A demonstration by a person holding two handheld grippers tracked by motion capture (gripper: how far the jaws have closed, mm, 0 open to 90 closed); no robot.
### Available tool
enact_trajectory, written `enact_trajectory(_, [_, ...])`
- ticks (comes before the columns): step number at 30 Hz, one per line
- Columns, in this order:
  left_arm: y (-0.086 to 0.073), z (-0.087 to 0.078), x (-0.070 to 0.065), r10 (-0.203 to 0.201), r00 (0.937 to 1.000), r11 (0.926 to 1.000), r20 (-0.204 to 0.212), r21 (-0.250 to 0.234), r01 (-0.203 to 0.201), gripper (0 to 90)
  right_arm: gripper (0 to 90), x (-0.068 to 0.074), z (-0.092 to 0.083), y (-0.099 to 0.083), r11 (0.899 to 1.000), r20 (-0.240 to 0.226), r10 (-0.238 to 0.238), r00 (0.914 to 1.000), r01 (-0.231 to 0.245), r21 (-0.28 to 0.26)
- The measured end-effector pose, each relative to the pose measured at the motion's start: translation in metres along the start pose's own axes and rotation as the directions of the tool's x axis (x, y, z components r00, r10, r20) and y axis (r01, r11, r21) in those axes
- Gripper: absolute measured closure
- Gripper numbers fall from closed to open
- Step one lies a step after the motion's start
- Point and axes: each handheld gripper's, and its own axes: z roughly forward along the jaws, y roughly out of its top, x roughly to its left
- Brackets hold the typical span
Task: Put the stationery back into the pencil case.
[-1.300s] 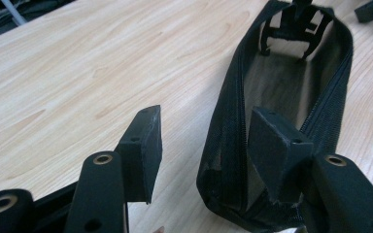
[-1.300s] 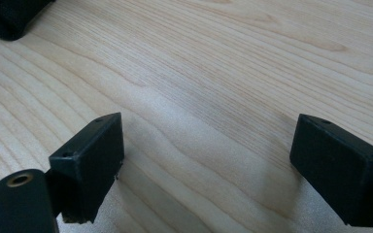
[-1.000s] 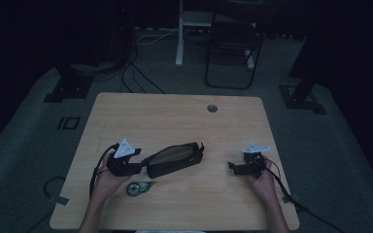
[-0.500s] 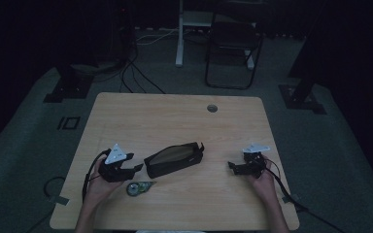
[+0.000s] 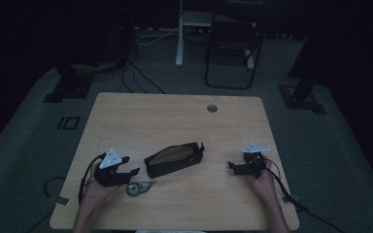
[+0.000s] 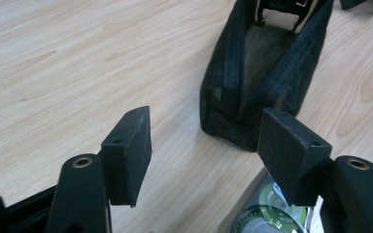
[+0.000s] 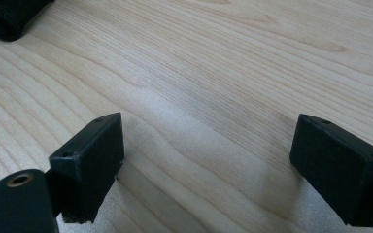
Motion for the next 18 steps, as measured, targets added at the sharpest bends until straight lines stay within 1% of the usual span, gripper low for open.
enact_trajectory(3, [-0.003, -0.001, -0.001, 0.0, 0.9998, 0.9999, 0.018, -0.013, 0.0, 36.7, 12.1, 0.0, 0.0, 0.0, 1.0, 0.0, 0.0, 1.0, 0.0, 0.0])
enact_trajectory(7, [-0.005, -0.002, -0.002, 0.002, 0.9994, 0.9999, 0.034, -0.014, -0.001, 36.1, 12.1, 0.0, 0.0, 0.0, 1.0, 0.0, 0.0, 1.0, 0.0, 0.0])
enact_trajectory(17, [-0.011, -0.003, -0.006, 0.013, 0.9994, 0.9999, 0.033, 0.0, -0.013, 33.2, 12.1, 0.0, 0.0, 0.0, 1.0, -0.002, -0.002, 1.0, 0.002, 0.0])
enact_trajectory(18, [-0.014, -0.002, -0.007, 0.015, 0.9994, 0.9999, 0.03, 0.007, -0.015, 32.9, 12.1, 0.0, 0.0, 0.0, 1.0, -0.002, -0.002, 1.0, 0.002, 0.0])
